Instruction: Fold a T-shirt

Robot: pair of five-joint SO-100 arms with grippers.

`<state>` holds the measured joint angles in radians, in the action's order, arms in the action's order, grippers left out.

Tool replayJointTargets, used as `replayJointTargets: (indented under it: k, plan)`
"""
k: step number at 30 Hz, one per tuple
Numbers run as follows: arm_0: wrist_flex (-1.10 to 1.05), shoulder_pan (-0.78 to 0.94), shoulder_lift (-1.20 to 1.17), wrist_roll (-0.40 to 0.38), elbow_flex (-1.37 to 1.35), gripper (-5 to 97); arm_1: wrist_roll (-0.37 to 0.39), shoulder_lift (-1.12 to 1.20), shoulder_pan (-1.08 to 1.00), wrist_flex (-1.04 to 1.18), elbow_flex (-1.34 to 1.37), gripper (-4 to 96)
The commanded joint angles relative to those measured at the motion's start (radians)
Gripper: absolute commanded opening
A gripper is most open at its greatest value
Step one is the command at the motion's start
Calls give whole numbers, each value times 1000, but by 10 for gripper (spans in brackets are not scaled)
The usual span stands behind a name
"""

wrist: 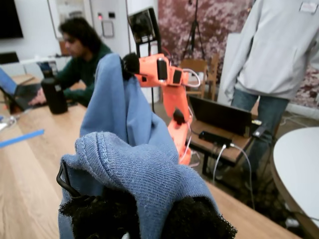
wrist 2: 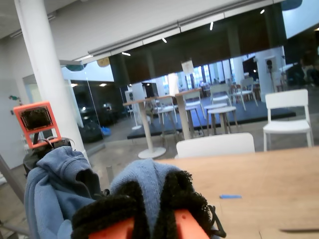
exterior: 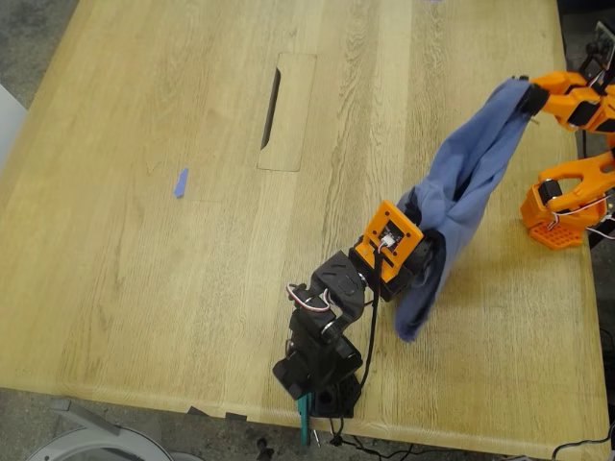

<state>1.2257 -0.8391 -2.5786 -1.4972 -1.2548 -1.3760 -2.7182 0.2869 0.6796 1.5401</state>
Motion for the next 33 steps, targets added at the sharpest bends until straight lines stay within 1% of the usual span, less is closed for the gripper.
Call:
replayJointTargets:
  k: [1,4,10,15,20,23,26,29,33]
  plan:
    - [-72,32,-120,-18,-155,-1,9,-72,-11,-32,84,0]
    - [-104,109,-206,-26,-307,-1,14,-107,-54,-81,207,0]
    - [-199,272,-385,-29,-615,-1,31,-147,-133,-261,471,0]
    - [-391,396,-486,-34,-896,-1,35,-153,-195,-373,653,0]
    - [-583,549,-529,-35,-1143,-1,28,-147,-278,-472,821,0]
    - [-724,621,-526,-37,-1275,-1,28,-123,-341,-583,937,0]
    - [-859,695,-518,-40,-1393,-1,26,-43,-383,-747,1023,0]
    - [-985,770,-494,-43,-1482,-1,20,103,-413,-923,1057,0]
    - [-1144,876,-414,-43,-1542,-1,11,379,-443,-1124,976,0]
